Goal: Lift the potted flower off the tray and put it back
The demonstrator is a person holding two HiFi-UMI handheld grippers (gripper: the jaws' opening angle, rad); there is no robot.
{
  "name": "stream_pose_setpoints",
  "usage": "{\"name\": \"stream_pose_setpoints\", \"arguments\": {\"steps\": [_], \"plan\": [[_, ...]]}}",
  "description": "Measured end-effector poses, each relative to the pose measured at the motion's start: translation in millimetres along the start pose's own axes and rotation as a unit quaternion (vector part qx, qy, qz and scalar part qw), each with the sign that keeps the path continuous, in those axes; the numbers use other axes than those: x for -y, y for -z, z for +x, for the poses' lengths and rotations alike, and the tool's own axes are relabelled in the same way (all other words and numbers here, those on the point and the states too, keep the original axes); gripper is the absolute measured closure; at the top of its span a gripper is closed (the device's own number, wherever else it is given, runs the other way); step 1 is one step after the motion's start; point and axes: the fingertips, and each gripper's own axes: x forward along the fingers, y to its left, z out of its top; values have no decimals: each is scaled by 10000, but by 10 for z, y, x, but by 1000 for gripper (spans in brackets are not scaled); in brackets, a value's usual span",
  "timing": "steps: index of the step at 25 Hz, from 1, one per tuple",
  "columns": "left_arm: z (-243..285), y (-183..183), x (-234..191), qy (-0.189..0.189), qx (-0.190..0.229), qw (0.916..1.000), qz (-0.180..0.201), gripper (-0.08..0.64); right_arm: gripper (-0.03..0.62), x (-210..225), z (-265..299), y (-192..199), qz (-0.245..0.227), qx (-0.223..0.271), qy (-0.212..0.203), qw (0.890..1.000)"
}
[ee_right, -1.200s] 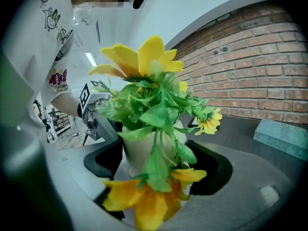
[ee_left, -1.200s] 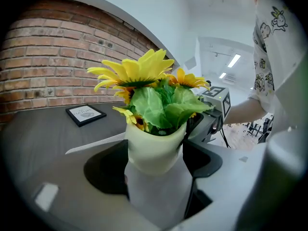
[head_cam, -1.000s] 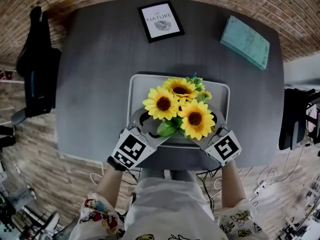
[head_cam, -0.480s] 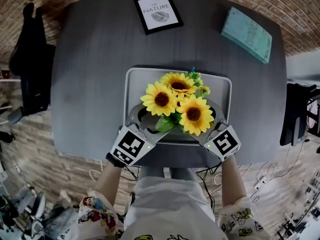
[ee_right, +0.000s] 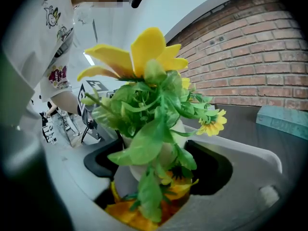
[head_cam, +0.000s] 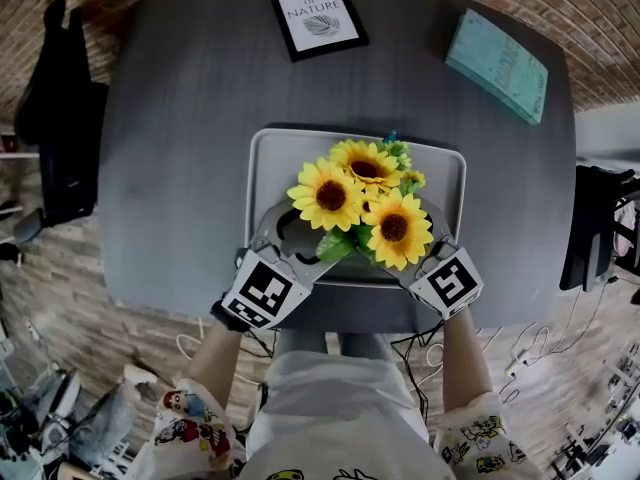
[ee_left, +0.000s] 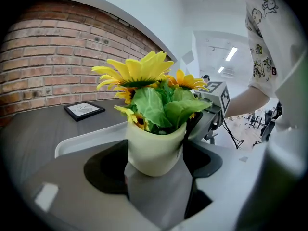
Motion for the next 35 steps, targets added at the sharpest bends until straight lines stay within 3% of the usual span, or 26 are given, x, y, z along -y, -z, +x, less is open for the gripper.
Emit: {"name": "stream_pose_setpoints", "arguments": {"steps": [13, 35], "plan": [[7, 58, -14, -115, 0, 9999, 117, 186, 169, -24, 38, 12, -269, 5, -47, 9996], [-65, 47, 53, -260, -33, 9992, 287, 189, 126, -31, -248, 99, 119, -30, 224, 9997]]}}
